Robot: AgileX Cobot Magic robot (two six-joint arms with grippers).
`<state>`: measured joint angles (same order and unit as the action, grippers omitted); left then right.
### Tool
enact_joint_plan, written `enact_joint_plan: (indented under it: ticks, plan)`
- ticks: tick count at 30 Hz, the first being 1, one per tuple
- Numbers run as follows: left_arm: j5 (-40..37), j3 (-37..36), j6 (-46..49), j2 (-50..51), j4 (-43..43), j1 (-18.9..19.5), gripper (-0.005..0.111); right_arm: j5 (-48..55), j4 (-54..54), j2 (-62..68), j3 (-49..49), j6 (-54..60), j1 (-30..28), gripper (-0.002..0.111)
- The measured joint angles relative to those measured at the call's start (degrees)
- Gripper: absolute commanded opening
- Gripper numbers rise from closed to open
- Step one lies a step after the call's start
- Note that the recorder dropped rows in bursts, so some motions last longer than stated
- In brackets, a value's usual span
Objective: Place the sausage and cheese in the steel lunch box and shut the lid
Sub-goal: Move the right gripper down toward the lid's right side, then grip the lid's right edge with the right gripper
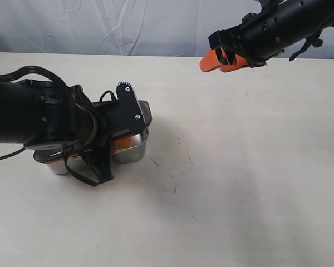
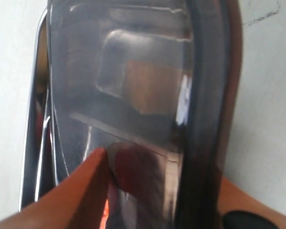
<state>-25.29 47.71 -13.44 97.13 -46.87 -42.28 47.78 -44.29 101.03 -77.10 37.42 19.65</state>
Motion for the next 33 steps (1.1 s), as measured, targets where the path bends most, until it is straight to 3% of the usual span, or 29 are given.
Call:
enact_joint_plan:
  ticks: [6, 12, 33]
  plan:
    - [0.0, 0.2, 1.1, 0.0, 0.6, 0.1, 0.059, 3.1, -6.1, 2.8, 0.2, 2.0, 0.0, 0.053]
    - [0.0, 0.2, 1.3, 0.0, 1.4, 0.1, 0.059, 8.0, -16.0, 6.8, 0.2, 5.5, 0.0, 0.053]
    - [-1.0, 0.2, 1.2, 0.0, 0.5, 0.1, 0.059, 9.3, -23.2, 14.0, 0.3, 2.8, 8.4, 0.053]
